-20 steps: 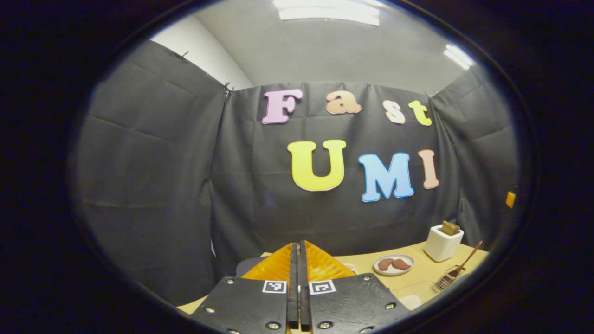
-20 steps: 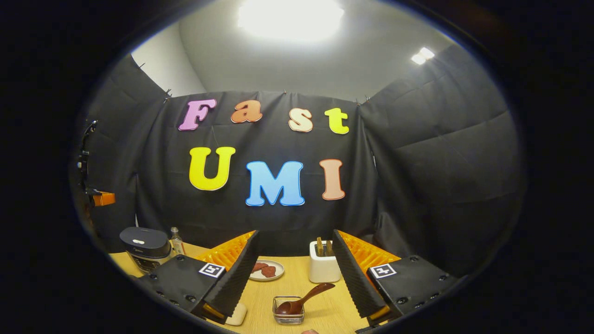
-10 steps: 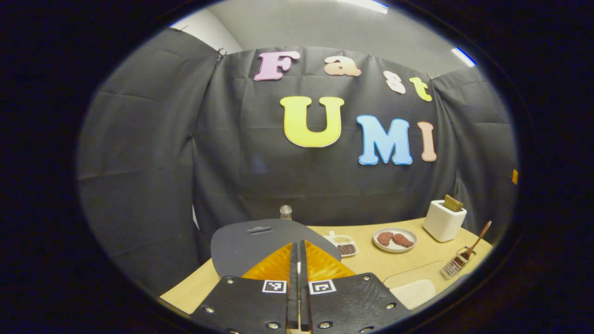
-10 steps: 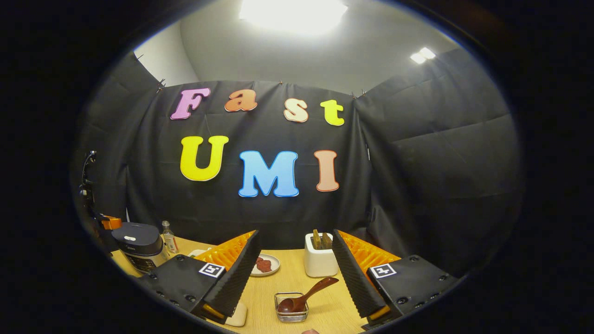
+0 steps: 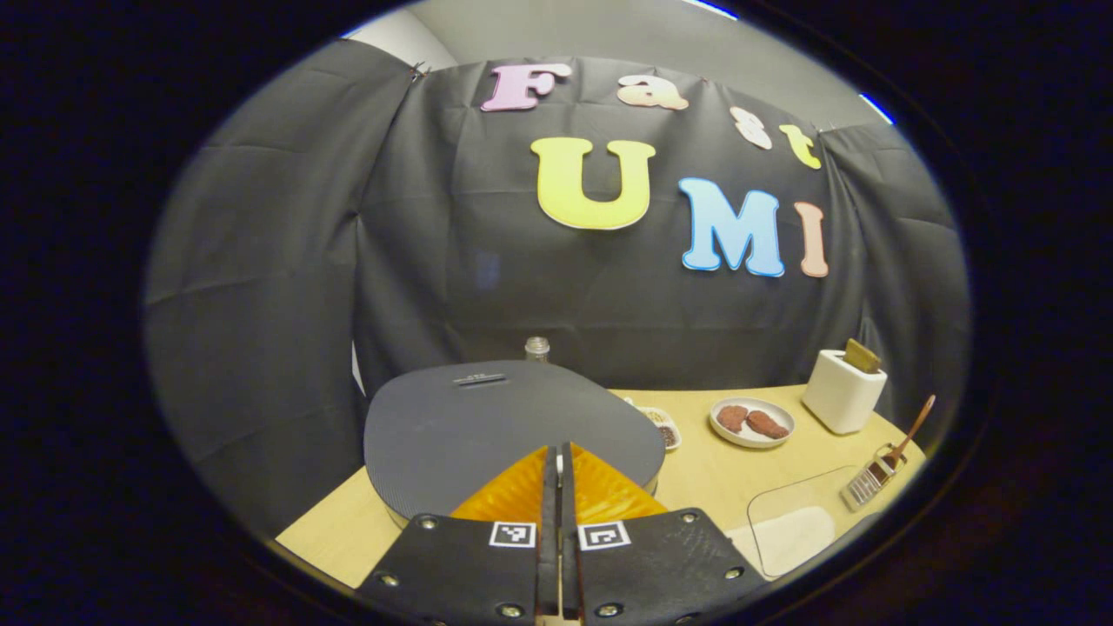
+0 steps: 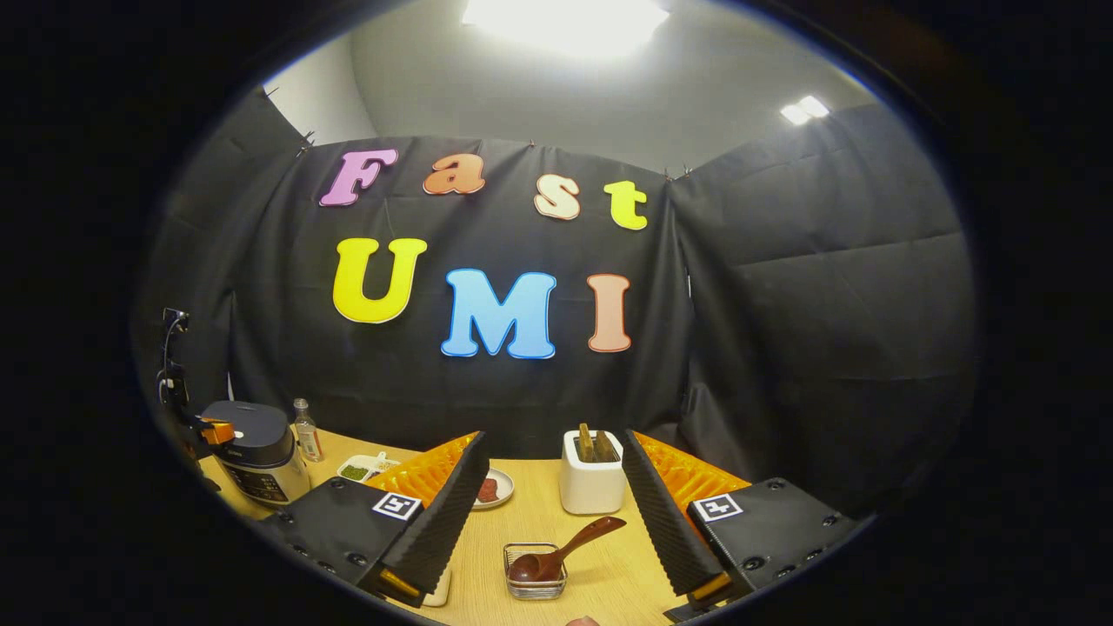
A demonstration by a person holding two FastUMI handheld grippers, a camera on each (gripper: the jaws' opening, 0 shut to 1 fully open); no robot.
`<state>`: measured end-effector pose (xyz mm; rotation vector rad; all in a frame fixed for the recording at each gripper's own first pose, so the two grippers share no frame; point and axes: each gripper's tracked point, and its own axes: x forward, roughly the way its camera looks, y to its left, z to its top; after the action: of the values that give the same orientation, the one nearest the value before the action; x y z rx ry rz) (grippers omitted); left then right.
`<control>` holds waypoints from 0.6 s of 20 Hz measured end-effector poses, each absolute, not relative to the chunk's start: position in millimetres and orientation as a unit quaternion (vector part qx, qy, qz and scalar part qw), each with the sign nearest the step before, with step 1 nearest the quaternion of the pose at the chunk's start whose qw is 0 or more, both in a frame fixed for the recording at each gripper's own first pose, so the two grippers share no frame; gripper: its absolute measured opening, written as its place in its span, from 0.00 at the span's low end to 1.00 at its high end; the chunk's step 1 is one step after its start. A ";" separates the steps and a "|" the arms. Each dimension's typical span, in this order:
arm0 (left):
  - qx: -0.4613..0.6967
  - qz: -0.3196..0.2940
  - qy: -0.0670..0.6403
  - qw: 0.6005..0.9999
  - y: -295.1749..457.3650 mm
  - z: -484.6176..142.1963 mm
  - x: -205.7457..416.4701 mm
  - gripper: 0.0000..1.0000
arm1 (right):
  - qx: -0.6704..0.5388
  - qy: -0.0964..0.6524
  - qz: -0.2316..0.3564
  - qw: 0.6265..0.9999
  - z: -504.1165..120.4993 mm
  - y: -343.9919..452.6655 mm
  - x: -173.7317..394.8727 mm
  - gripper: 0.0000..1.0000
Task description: Close the left gripper, press the button to open the rice cooker; take a wooden spoon from the chopstick holder with the right hand, scoop a spoonful of rice and pour it into the rice cooker, then put the wooden spoon back into the chopstick holder.
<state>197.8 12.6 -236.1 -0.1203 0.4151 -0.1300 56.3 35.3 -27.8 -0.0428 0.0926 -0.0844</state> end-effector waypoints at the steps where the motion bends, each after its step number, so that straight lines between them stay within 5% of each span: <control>1: -0.072 -0.058 0.200 0.975 15.3 -234.4 189.5 0.04 | -0.023 0.047 -0.040 0.998 -28.4 35.6 57.1 0.98; 8: -0.079 -0.047 0.192 0.977 17.8 -213.0 192.1 0.00 | -0.002 0.056 -0.026 0.998 -39.4 28.2 64.3 0.98; 12: -0.055 -0.025 0.093 0.994 33.5 -123.9 195.8 0.02 | 0.017 0.079 -0.026 0.996 -57.6 14.2 72.4 0.98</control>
<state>195.8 33.5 -123.9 -0.1101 0.1861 -0.0509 72.4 14.2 -57.6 0.0346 0.1573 -0.0518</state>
